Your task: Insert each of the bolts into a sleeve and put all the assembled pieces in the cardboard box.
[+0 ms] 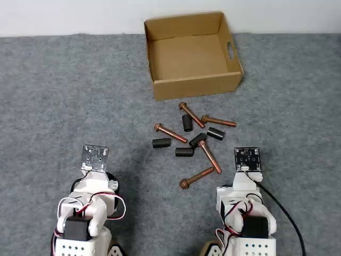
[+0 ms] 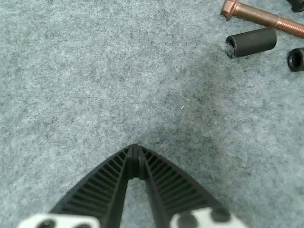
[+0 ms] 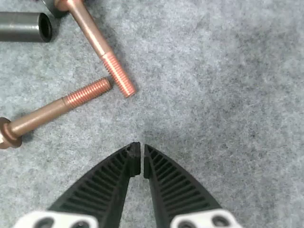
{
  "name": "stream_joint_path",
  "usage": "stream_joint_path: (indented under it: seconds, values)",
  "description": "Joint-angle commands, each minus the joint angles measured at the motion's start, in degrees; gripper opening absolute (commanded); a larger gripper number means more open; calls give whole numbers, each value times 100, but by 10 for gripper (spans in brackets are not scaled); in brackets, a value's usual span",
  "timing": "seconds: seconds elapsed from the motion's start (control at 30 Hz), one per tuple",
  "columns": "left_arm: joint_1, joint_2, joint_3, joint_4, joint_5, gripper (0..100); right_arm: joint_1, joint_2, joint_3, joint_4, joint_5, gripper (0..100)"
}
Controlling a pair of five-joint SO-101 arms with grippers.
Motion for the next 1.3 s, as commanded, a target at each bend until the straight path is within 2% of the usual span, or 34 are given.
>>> stream_joint_path:
  seconds: [0.0, 0.9, 1.1, 1.27]
  values:
    - [-35, -53, -31, 26, -35, 6, 31, -48, 70, 22, 44, 9]
    - [-35, -53, -31, 26, -35, 6, 31, -48, 26, 13, 62, 11]
    - [-35, -53, -31, 26, -35, 6, 233, -31, -1257, -136, 97, 9]
    - [-35, -53, -31, 26, -35, 6, 259, 400, -2479, -145, 1064, 8]
